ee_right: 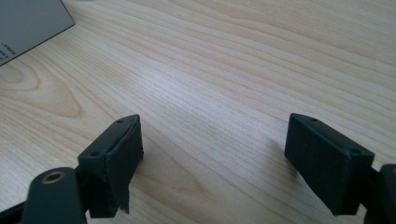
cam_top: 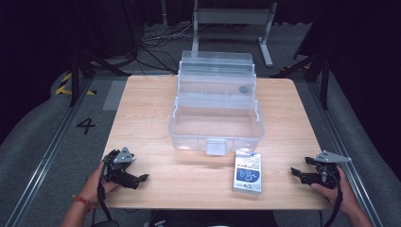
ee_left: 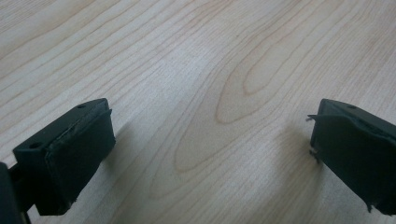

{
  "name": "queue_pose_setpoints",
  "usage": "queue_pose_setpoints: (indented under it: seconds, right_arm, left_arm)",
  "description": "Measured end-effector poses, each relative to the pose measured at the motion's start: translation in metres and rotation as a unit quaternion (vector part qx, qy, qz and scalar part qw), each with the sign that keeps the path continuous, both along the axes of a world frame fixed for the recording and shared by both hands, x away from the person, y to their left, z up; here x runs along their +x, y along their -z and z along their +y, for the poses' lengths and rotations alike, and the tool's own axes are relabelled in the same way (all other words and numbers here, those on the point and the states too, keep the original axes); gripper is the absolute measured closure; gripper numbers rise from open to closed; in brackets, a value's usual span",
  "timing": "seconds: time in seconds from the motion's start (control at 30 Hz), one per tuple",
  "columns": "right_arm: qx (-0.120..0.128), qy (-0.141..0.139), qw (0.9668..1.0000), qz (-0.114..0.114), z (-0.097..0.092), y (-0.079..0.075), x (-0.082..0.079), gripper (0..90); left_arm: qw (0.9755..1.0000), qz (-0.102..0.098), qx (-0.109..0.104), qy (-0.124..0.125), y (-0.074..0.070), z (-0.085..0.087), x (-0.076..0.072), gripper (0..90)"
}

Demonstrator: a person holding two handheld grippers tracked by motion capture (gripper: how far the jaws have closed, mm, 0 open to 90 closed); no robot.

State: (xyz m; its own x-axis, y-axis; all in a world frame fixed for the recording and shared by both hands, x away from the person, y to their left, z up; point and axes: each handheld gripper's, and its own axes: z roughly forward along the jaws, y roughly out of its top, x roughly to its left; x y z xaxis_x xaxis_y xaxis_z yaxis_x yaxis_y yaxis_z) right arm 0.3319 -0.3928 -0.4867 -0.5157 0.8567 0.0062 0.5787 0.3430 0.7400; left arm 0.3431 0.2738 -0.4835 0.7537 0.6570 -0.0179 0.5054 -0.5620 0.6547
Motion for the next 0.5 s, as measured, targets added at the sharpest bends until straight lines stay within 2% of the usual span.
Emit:
queue_pose_setpoints:
  seconds: [0.27, 0.4, 0.5]
  right_arm:
    - [-0.008, -0.001, 0.9999, 0.012, 0.002, -0.003, 0.001, 19.8]
    - [-0.022, -0.013, 0.9994, 0.022, 0.008, -0.007, -0.001, 22.1]
    - [-0.003, -0.027, 0.9993, 0.026, 0.017, -0.014, -0.007, 21.3]
  left_arm:
    - [1.0, -0.003, 0.002, -0.001, 0.0, -0.001, -0.001, 0.6]
    - [1.0, 0.001, 0.005, -0.001, -0.001, -0.003, -0.001, 0.7]
    - [0.9999, 0.004, 0.006, -0.01, -0.001, -0.006, -0.001, 0.4]
